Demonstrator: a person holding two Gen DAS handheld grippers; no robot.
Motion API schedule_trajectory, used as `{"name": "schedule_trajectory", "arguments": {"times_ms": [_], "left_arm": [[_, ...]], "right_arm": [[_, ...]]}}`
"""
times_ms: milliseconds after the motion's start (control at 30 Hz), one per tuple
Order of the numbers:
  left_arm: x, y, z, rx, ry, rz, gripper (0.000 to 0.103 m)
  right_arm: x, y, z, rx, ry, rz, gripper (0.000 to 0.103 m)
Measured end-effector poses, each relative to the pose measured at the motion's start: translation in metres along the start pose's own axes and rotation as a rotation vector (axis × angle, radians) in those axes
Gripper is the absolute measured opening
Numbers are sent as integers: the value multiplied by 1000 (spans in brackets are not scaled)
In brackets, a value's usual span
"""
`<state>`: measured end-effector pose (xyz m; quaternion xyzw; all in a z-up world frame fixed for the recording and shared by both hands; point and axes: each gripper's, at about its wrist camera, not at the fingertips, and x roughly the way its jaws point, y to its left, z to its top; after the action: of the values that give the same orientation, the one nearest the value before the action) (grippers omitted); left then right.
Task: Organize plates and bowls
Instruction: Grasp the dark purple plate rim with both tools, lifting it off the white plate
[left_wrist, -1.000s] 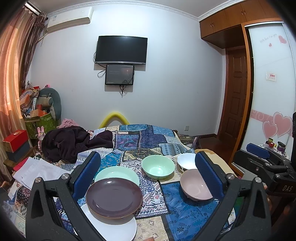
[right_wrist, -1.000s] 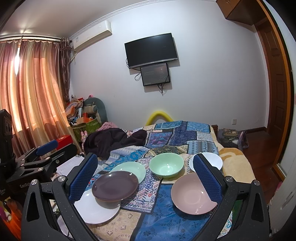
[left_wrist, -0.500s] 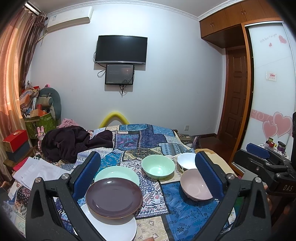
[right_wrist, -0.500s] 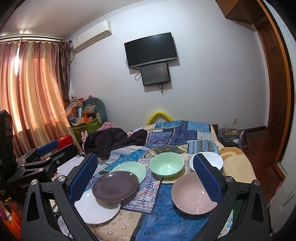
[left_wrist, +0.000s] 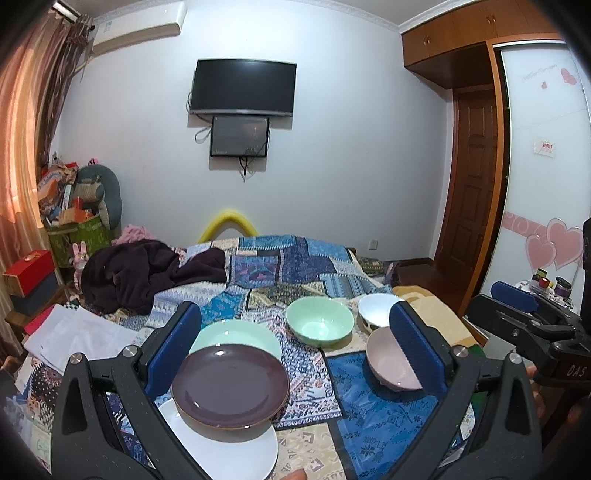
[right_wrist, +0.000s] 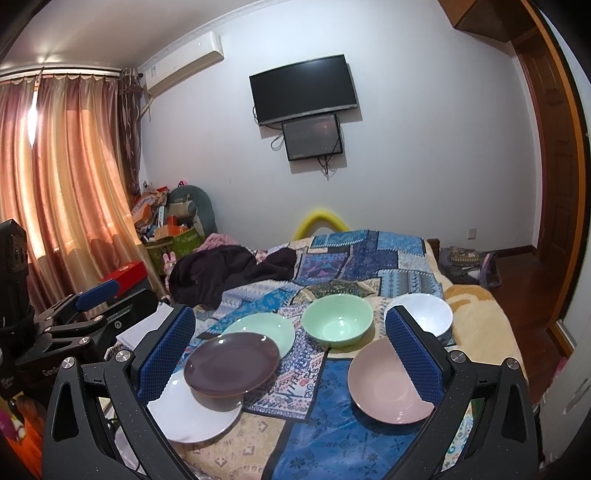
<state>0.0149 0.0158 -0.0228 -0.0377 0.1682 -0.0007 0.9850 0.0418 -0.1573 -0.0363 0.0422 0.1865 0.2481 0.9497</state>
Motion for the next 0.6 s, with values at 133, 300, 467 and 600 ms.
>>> {"name": "schedule_trajectory", "arguments": {"times_ms": [133,300,467,600], "left_arm": [[12,11,-8,14,46,5,103],[30,28,-22,17,111,26,103],[48,58,-35,-18,177,58,103],[60,82,-46,-37,221,101,92]], "right_arm": [[14,3,-7,-1,40,13,103],[36,8,-17,-5,110,44,103],[61,11,-27,-6,191,70,100],[84,16,-35,-21,256,82,94]]}}
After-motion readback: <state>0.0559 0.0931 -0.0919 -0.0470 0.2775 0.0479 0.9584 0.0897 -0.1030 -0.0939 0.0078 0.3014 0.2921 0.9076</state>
